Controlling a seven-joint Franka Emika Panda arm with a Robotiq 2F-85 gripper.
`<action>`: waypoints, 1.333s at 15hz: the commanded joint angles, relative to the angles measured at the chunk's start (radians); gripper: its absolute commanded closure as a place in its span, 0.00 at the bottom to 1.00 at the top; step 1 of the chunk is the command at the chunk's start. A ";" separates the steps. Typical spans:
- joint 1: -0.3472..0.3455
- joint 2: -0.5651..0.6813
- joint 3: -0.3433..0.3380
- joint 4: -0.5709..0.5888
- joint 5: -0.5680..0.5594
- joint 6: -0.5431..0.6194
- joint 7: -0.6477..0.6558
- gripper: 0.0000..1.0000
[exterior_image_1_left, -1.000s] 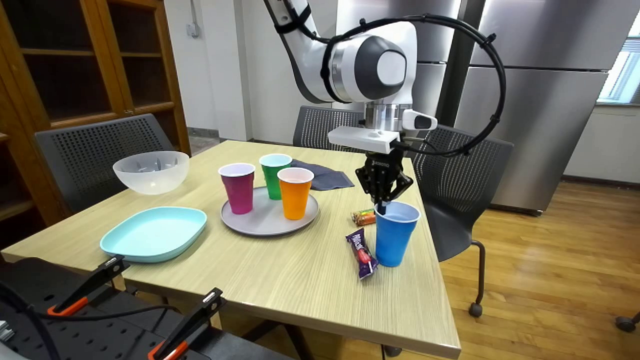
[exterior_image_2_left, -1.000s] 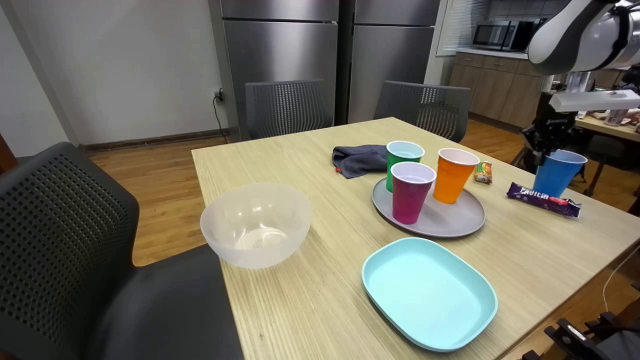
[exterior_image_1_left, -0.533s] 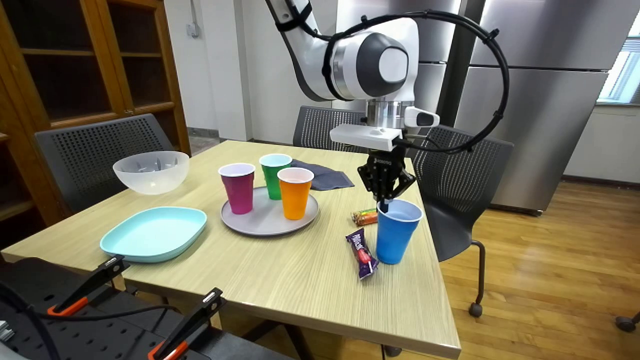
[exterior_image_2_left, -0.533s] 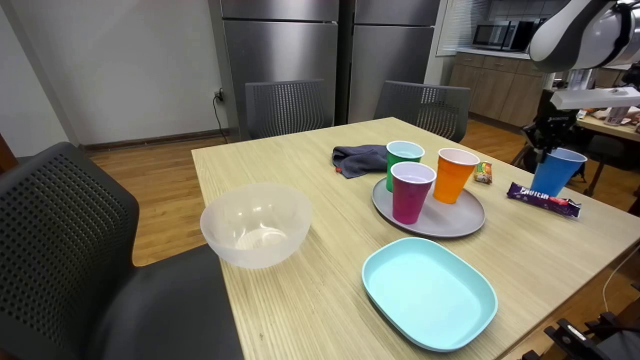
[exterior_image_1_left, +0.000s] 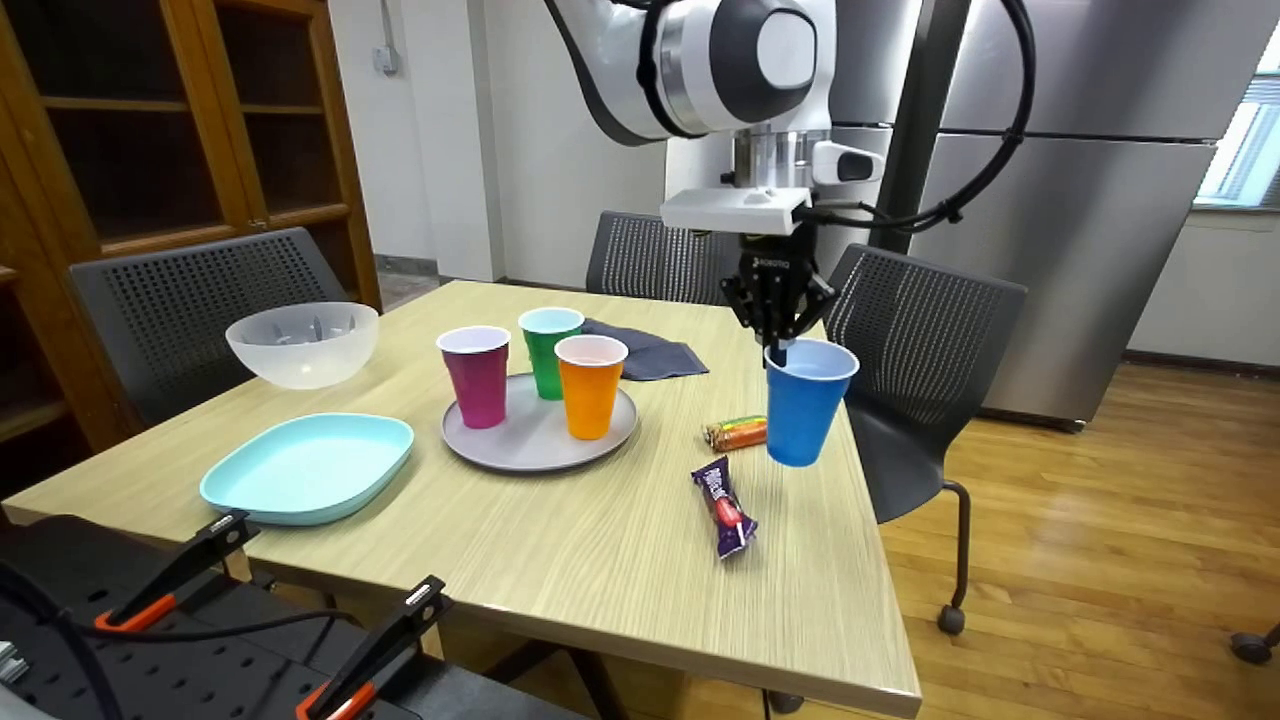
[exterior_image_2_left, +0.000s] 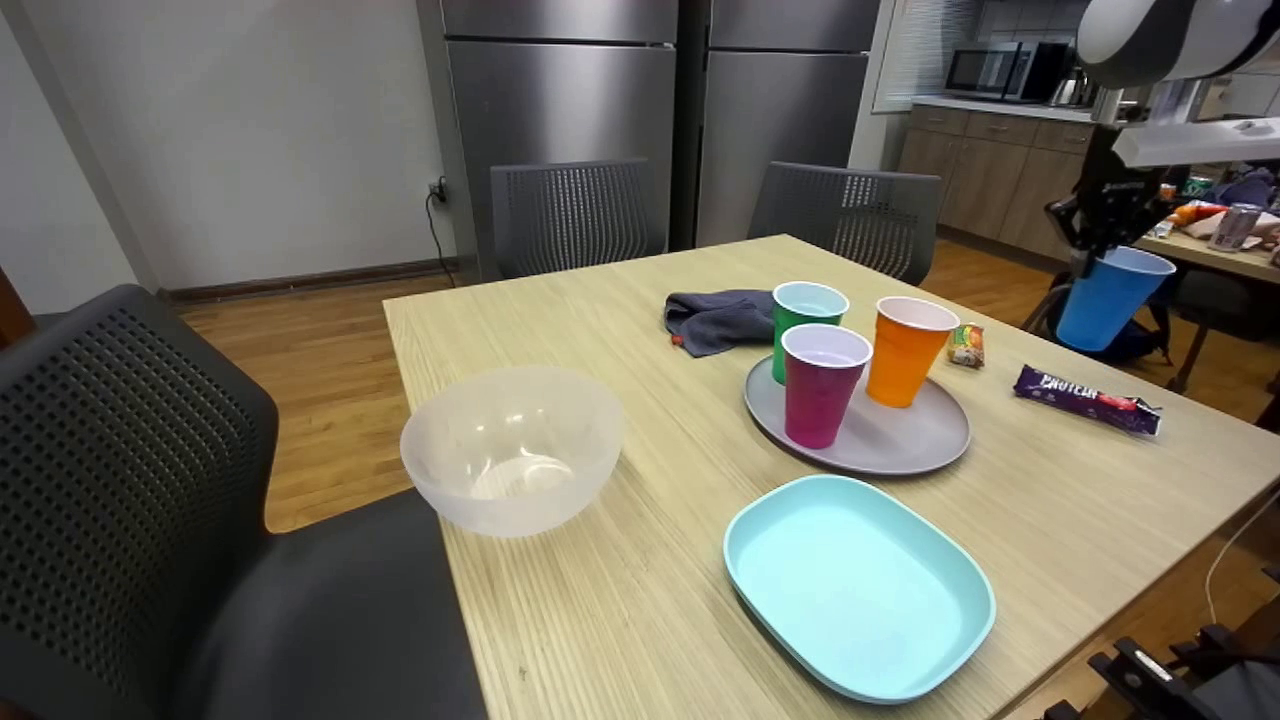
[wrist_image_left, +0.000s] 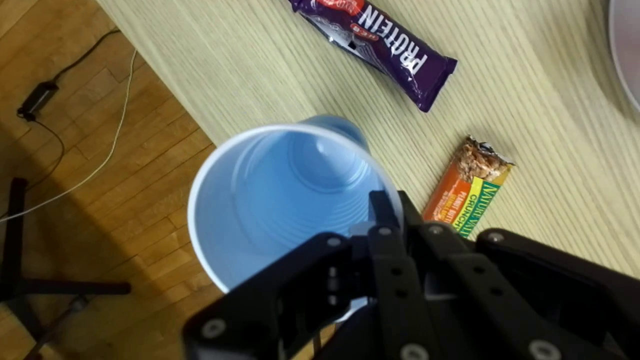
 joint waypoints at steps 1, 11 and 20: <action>0.028 -0.095 0.002 -0.072 -0.044 -0.005 -0.009 0.99; 0.104 -0.251 0.026 -0.277 -0.157 0.030 -0.013 0.99; 0.158 -0.353 0.069 -0.467 -0.201 0.020 0.021 0.99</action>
